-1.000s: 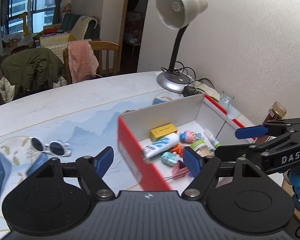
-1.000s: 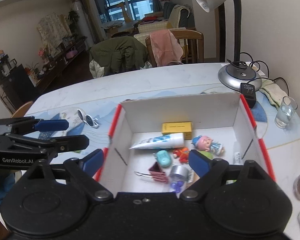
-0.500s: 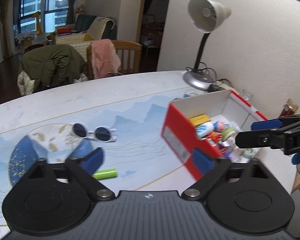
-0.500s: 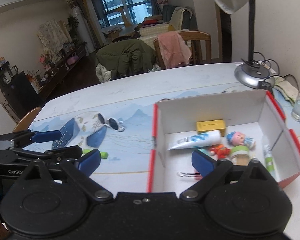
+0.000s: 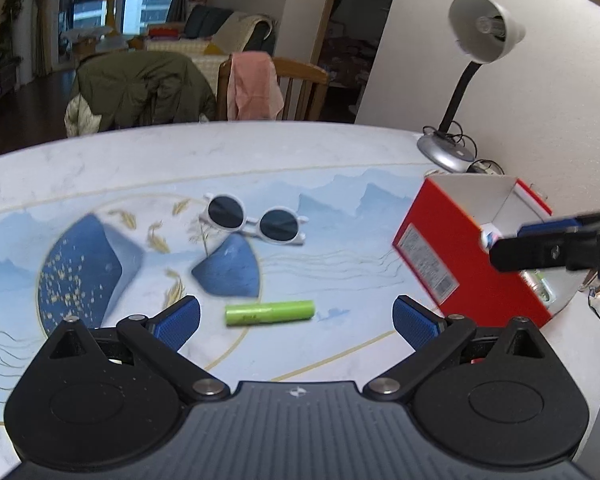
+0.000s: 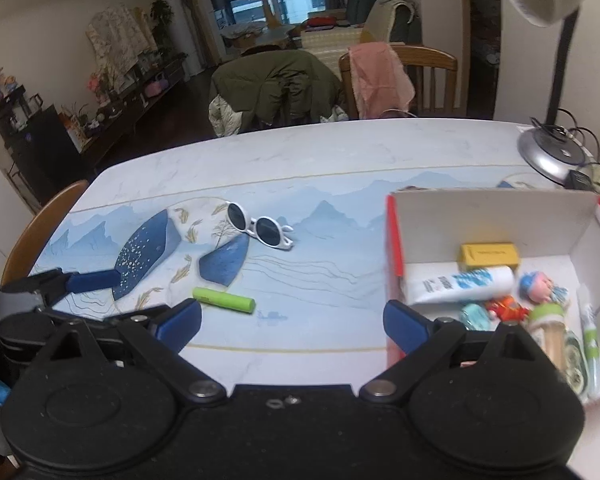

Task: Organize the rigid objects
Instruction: 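Withdraw both grippers from the box back toward the mat, then grasp the green glue stick with the left gripper while the right grasps the white sunglasses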

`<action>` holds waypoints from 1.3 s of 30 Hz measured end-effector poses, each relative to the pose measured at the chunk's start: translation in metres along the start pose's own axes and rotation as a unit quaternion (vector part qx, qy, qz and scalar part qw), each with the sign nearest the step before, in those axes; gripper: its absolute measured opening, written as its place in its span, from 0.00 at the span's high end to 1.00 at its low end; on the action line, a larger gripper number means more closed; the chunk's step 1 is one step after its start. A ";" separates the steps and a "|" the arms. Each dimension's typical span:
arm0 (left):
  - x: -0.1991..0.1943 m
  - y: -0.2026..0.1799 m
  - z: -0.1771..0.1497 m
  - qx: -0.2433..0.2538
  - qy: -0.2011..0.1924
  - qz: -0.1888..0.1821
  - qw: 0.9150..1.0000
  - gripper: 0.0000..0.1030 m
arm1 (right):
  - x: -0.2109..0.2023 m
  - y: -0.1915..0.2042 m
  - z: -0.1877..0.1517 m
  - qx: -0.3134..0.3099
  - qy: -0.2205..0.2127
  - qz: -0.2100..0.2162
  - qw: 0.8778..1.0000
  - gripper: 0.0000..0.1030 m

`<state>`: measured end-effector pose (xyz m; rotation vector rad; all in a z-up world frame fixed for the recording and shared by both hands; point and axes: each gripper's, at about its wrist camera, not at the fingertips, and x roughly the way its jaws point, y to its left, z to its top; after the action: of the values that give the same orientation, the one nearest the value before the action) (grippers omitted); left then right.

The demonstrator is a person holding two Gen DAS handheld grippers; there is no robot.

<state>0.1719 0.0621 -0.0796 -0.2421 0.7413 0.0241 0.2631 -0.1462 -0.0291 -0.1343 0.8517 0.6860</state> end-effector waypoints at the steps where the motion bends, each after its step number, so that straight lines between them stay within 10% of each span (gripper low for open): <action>1: 0.003 0.003 -0.001 0.001 0.002 -0.004 1.000 0.00 | 0.005 0.002 0.004 -0.006 0.002 -0.002 1.000 0.05; 39: 0.108 0.023 -0.001 0.182 0.053 -0.055 0.980 0.05 | 0.231 0.028 0.071 -0.182 0.151 0.023 0.971 0.22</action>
<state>0.2492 0.0769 -0.1575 0.0659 0.8223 -0.2296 0.3989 0.0186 -0.1466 -0.5620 1.0136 0.8755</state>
